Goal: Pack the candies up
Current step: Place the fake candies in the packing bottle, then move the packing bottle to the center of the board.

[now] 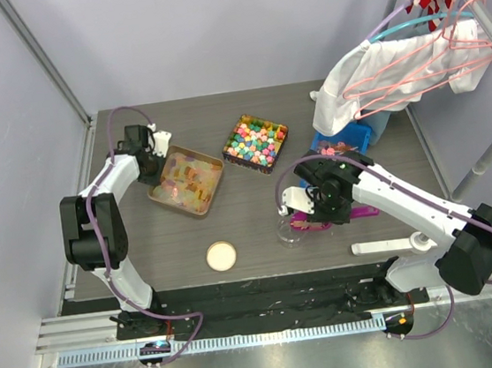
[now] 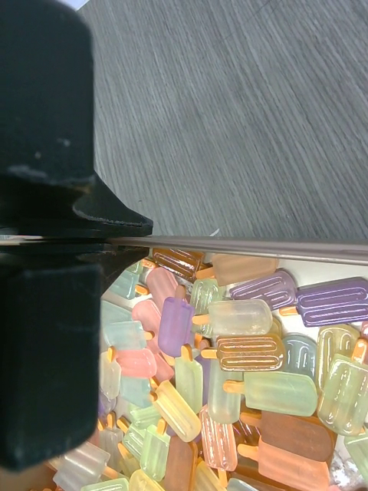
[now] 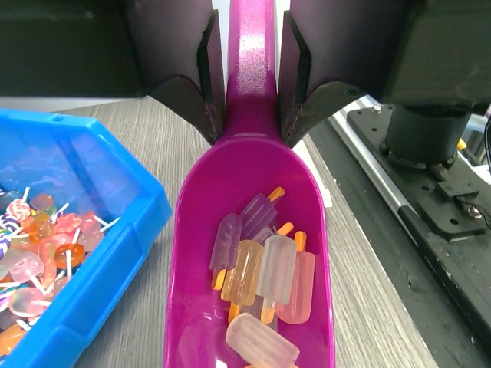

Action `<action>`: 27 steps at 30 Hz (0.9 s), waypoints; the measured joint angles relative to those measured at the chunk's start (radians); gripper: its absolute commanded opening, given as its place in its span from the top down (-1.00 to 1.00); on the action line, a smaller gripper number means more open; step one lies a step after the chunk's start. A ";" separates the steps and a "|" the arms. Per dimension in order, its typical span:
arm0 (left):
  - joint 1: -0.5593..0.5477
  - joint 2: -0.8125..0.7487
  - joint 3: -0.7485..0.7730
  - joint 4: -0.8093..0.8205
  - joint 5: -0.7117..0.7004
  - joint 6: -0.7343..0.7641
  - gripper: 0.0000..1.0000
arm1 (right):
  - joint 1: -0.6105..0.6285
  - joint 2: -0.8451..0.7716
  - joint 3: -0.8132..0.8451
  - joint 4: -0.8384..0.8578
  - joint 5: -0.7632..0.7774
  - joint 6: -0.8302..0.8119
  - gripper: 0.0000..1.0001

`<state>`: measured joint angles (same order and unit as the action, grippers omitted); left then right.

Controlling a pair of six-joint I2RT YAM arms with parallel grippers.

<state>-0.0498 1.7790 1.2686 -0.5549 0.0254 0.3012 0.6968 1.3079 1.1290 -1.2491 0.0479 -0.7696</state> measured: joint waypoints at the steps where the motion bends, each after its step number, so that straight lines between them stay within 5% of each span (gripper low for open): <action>1: 0.000 0.000 -0.001 0.000 -0.002 0.000 1.00 | 0.002 0.010 0.005 -0.005 0.003 0.000 0.98; 27: 0.000 0.000 -0.035 0.004 -0.006 -0.003 1.00 | 0.155 0.265 0.167 -0.001 0.168 0.091 0.98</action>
<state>-0.0498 1.7790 1.2335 -0.5507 0.0189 0.2985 0.8520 1.5726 1.2964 -1.2499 0.2157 -0.6785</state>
